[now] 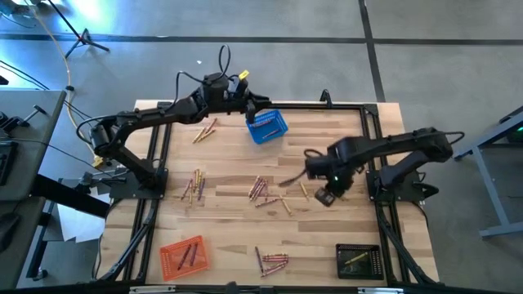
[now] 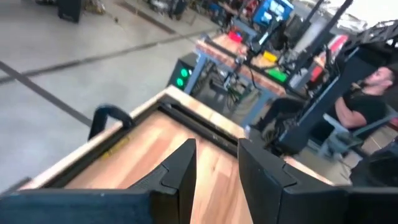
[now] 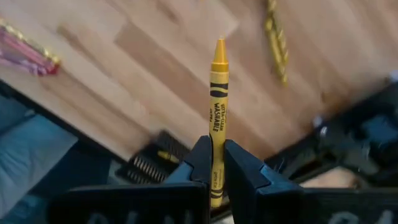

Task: Sort crayons
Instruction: Put the yellow crayon into the black bin

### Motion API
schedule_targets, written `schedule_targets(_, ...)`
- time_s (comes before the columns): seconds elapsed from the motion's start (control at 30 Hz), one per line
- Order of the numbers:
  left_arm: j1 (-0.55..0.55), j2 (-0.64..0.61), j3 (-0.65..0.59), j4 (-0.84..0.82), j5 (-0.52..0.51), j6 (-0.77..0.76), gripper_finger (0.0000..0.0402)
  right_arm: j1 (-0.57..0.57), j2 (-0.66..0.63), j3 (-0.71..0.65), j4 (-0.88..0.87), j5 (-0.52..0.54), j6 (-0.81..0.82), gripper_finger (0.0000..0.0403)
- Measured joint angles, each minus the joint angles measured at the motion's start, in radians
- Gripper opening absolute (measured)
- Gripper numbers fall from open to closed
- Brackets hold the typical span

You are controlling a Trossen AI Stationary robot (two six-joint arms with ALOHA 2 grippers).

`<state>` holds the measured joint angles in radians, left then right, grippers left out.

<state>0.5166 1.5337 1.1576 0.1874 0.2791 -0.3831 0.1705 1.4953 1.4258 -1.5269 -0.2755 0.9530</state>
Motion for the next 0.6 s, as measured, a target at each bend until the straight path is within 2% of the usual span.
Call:
schedule_targets(0.17, 0.036, 0.0, 0.0, -0.044, 0.089, 0.0, 0.0104, 0.182, -0.006, 0.0, 0.031, -0.048, 0.233, 0.0014)
schedule_targets(0.4, 0.074, 0.0, 0.0, -0.042, 0.174, 0.001, 0.0104, 0.477, -0.004, 0.0, 0.309, -0.067, 0.753, 0.0014)
schedule_targets(0.5, 0.089, 0.0, 0.0, -0.042, 0.211, 0.028, 0.0104, 0.594, -0.003, 0.0, 0.371, -0.02, 1.019, 0.0014)
schedule_targets(0.6, 0.095, 0.0, 0.0, -0.041, 0.217, 0.069, 0.0104, 0.687, -0.003, 0.0, 0.34, 0.072, 1.236, 0.0014)
